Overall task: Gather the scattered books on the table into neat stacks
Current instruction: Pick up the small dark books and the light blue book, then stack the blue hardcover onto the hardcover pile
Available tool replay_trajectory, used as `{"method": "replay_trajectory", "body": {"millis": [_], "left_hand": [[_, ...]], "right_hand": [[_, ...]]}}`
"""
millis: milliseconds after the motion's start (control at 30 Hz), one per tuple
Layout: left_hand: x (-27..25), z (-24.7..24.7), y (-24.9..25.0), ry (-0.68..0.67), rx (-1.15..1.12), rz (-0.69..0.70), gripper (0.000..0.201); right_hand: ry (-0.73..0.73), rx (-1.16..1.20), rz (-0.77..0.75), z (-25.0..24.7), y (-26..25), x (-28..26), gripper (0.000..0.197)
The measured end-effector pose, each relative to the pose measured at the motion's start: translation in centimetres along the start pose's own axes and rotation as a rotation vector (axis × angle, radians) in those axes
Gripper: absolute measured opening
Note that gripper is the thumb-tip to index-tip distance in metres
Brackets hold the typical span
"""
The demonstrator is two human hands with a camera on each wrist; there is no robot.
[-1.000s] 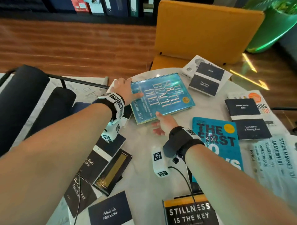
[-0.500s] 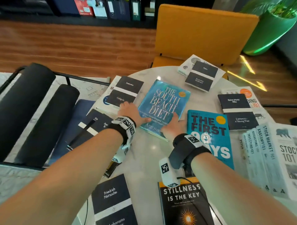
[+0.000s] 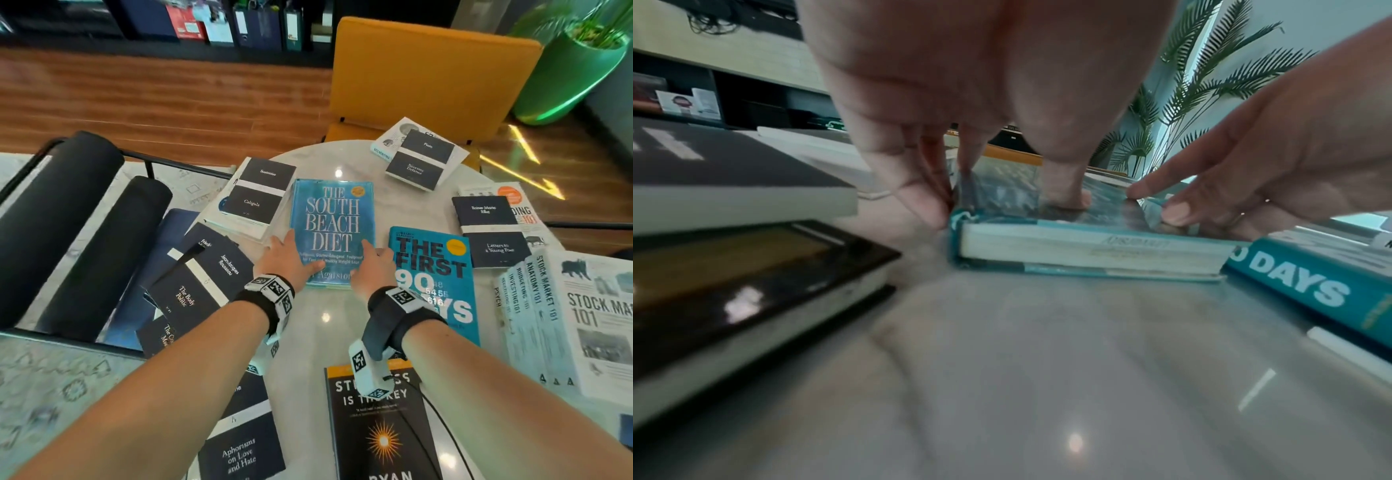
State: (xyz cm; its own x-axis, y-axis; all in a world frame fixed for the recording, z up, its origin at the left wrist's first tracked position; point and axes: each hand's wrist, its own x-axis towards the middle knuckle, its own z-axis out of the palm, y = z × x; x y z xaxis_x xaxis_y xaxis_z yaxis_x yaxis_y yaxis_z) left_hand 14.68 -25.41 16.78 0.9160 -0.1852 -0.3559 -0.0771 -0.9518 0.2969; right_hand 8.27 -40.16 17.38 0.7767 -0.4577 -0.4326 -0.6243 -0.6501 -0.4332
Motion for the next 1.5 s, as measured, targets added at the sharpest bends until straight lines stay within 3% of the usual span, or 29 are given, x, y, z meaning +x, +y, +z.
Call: {"method": "replay_trajectory", "body": {"millis": [267, 567, 667, 767, 867, 967, 1033, 1200, 1400, 1500], "left_hand": [[-1.2, 0.4, 1.2, 0.013, -0.027, -0.012, 0.092], [-2.6, 0.4, 1.4, -0.007, -0.009, -0.082, 0.091], [-3.4, 0.1, 2.7, 0.025, 0.114, -0.078, 0.081], [-4.9, 0.6, 6.0, 0.14, 0.161, 0.102, 0.055], [-6.7, 2.2, 9.8, -0.048, 0.02, 0.234, 0.04], [-8.2, 4.0, 12.1, -0.218, -0.013, 0.214, 0.053], [-8.9, 4.8, 12.8, -0.224, -0.076, 0.167, 0.058], [-9.2, 5.8, 13.7, -0.221, -0.162, 0.09, 0.079], [-9.7, 4.1, 14.2, -0.235, -0.42, 0.06, 0.069], [-8.9, 2.9, 13.5, -0.233, -0.522, 0.058, 0.061]], "right_hand": [[0.063, -0.126, -0.05, -0.2, 0.4, -0.5, 0.07], [0.031, -0.169, -0.177, -0.9, 2.0, -1.4, 0.061], [0.189, -0.072, -0.172, -2.3, 3.9, -2.2, 0.05], [0.31, -0.005, -0.018, -4.0, 6.8, -3.0, 0.047], [0.302, 0.031, 0.177, -4.6, 10.3, -3.3, 0.063], [0.261, 0.19, 0.319, -4.2, 13.3, -3.4, 0.078], [0.234, 0.272, 0.335, -3.7, 14.6, -3.2, 0.078], [0.253, 0.342, 0.256, -4.3, 14.9, -3.3, 0.057], [0.188, 0.587, 0.262, -5.1, 13.8, -3.8, 0.067], [0.222, 0.582, 0.247, -5.6, 13.1, -4.1, 0.07]]}}
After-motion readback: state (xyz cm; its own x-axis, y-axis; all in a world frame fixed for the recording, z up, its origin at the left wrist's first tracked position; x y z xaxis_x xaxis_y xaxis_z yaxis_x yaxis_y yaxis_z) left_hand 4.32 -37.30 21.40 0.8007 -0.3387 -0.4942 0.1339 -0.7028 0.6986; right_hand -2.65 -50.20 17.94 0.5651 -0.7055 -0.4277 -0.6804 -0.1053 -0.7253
